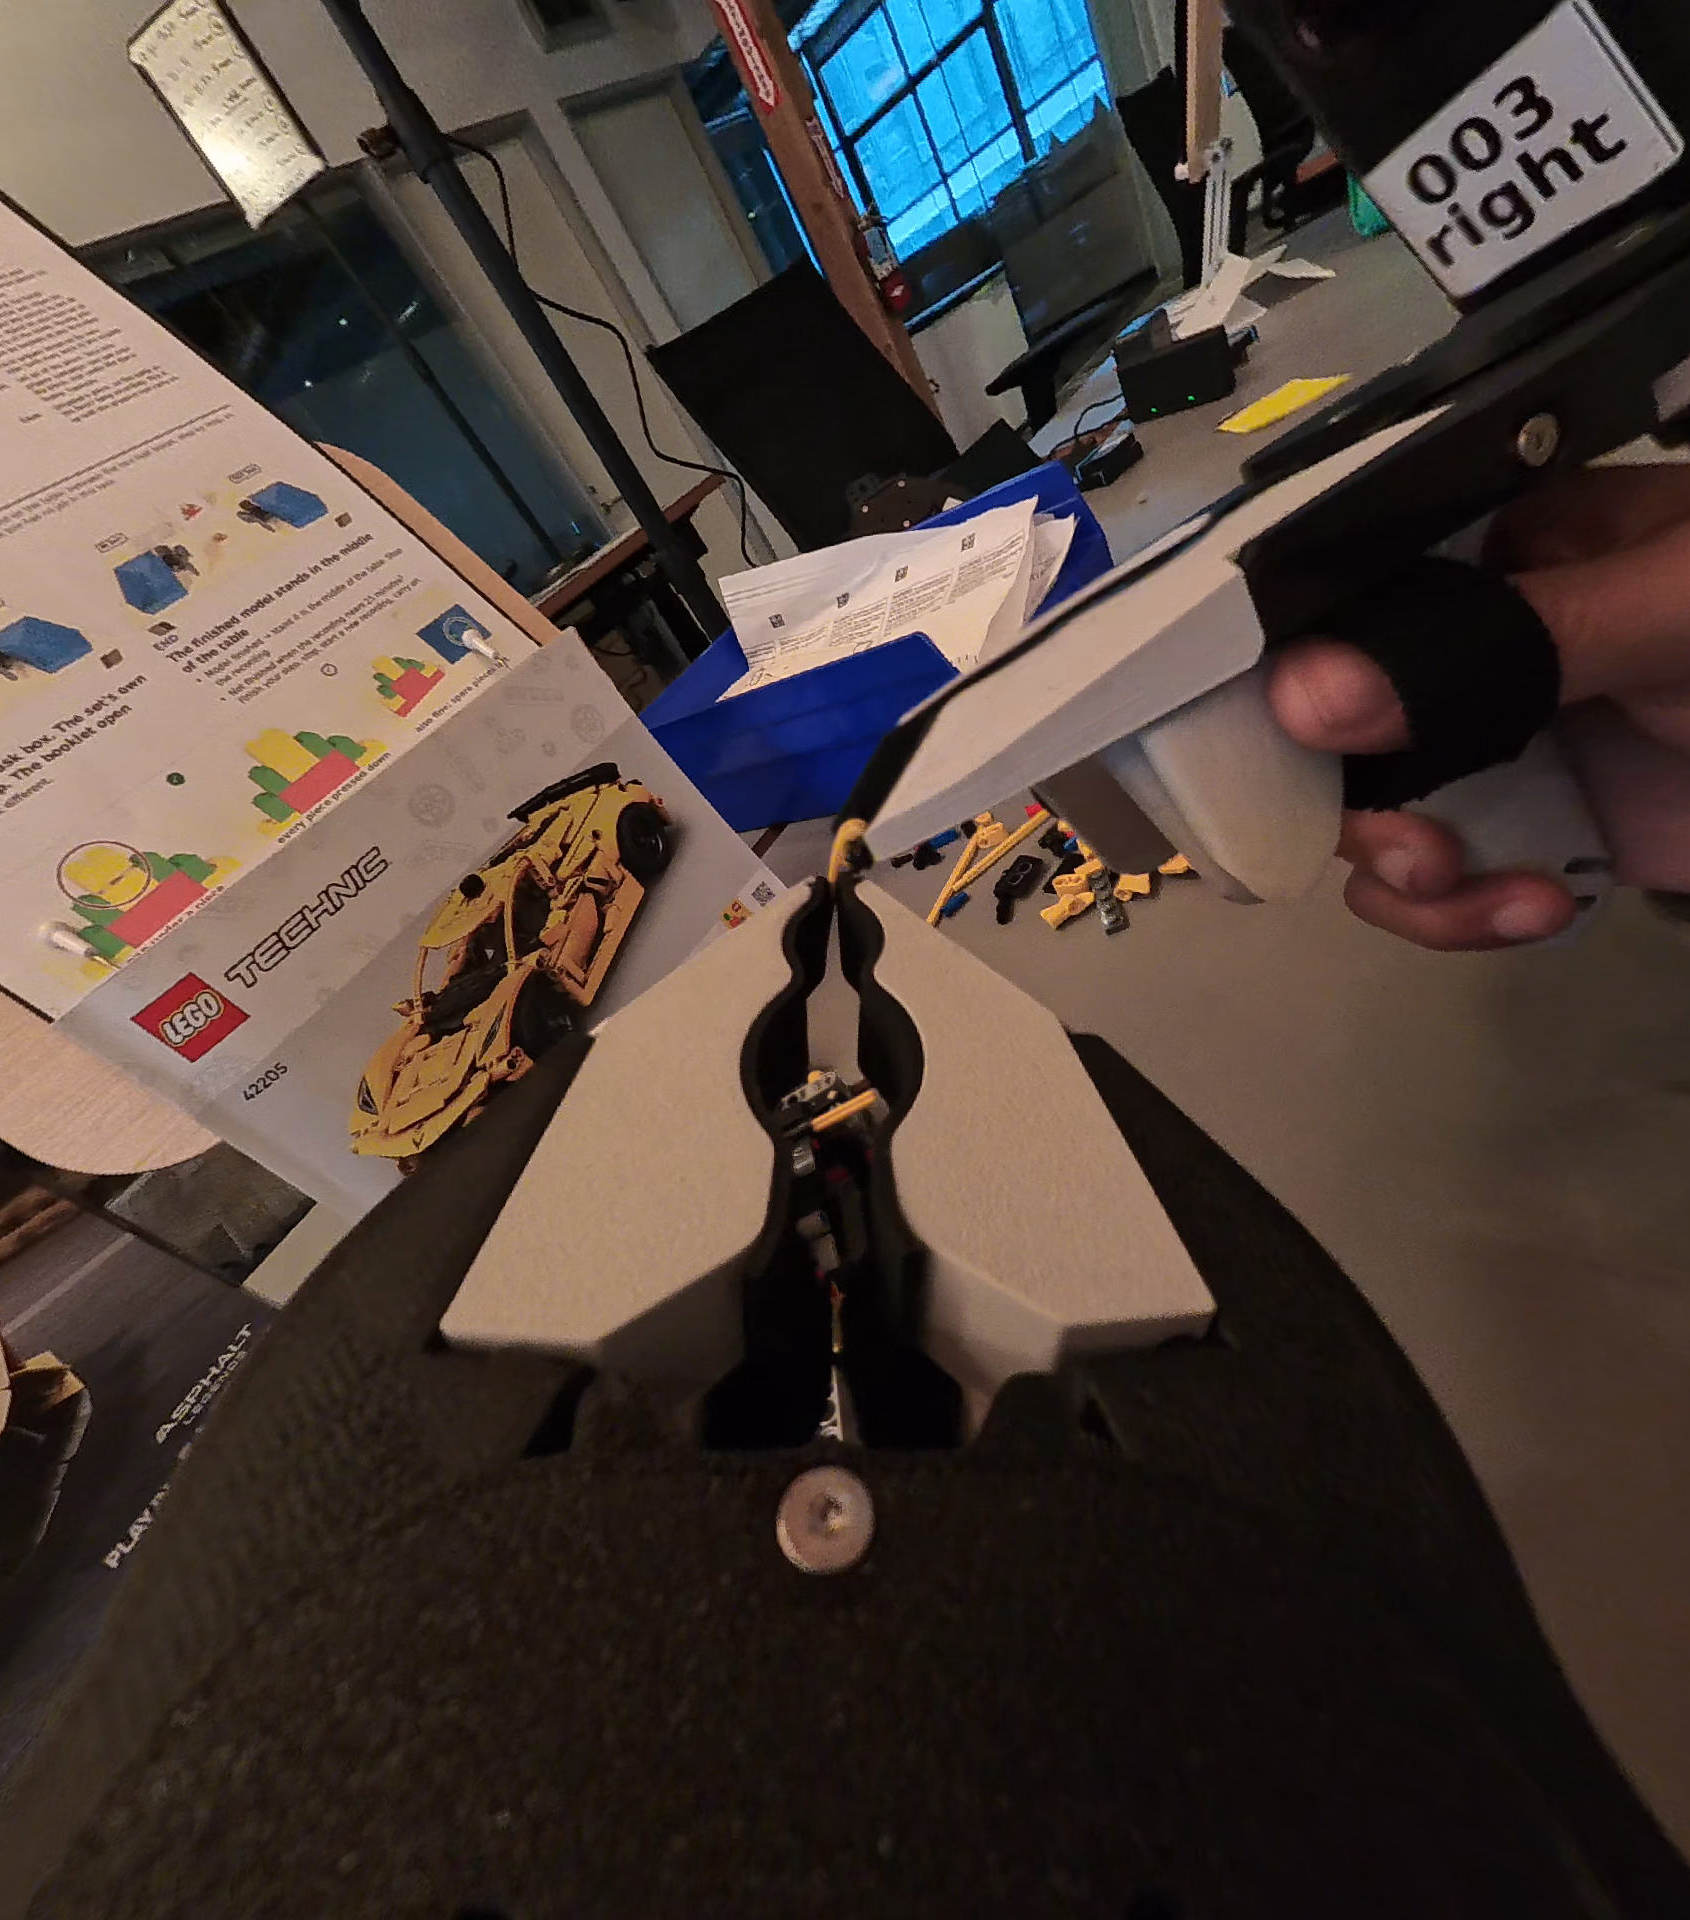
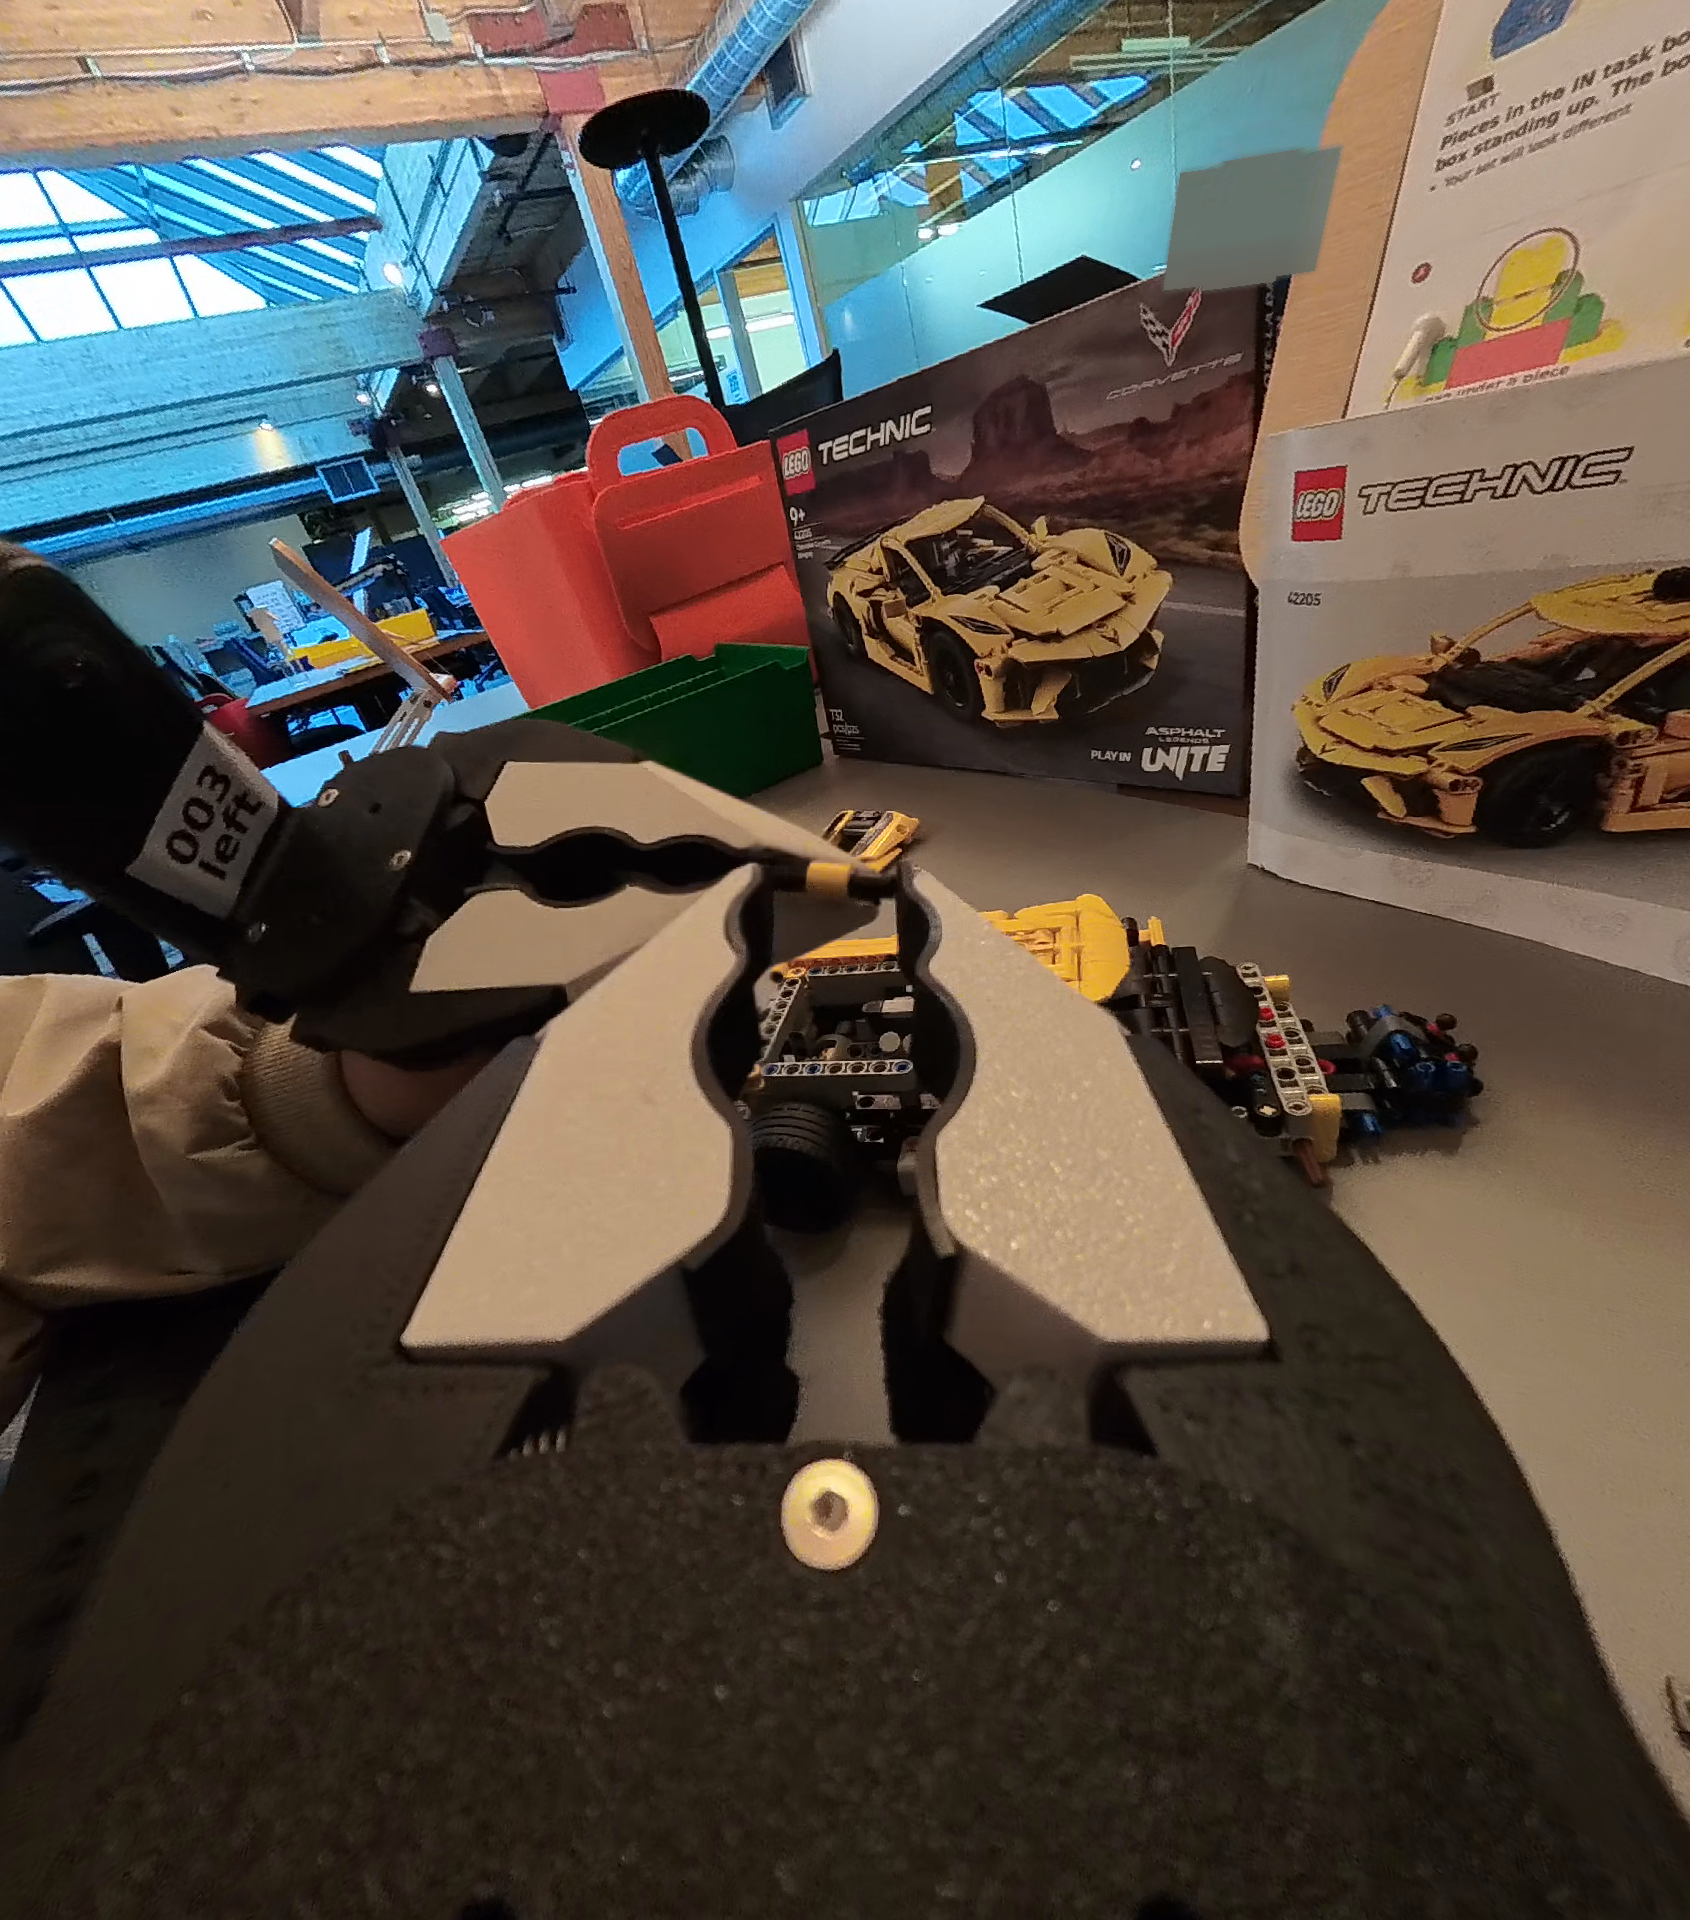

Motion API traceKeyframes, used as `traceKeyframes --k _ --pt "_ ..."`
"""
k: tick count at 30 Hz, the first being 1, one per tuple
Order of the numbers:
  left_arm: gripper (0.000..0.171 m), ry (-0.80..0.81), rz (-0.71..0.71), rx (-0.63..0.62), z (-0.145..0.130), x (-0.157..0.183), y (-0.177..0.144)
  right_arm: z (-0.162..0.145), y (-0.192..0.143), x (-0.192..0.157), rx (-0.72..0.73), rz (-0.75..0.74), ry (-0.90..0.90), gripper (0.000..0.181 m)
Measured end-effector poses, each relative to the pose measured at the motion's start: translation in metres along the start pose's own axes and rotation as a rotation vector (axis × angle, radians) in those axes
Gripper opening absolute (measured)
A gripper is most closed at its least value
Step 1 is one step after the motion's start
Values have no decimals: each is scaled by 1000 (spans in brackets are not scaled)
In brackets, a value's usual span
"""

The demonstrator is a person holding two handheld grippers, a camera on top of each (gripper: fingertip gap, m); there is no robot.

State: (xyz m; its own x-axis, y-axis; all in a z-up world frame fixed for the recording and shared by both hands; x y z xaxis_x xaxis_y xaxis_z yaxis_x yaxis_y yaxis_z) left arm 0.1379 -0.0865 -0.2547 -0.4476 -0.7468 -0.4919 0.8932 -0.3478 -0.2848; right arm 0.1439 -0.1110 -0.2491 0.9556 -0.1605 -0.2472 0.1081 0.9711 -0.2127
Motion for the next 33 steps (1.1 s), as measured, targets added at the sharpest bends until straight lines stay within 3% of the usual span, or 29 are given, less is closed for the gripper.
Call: traceKeyframes --k 7,20,33 --pt "0 155 179 -85 -4 -3 3 -6 4 9 -37 -68 17 30" --pt "0 459 406 -155 -4 0 2 -9 5 3 -53 51 112 16" --pt "0 564 397 -116 1 7 -2 -9 -1 -4 -68 69 40 13"
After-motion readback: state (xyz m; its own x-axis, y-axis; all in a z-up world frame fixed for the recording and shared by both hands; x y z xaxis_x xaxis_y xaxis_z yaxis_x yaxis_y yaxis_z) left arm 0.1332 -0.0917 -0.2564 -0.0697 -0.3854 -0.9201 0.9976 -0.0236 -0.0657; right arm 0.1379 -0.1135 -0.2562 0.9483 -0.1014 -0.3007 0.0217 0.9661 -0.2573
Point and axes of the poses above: each gripper's, where its closed fingertips meet, y out along the fingers, z out of its top, x = y × z across the jaws, the point moved 2 cm from there along -y, back along the fingers, and after that the axes turned 15 degrees about -x, right-handed, at the moved point
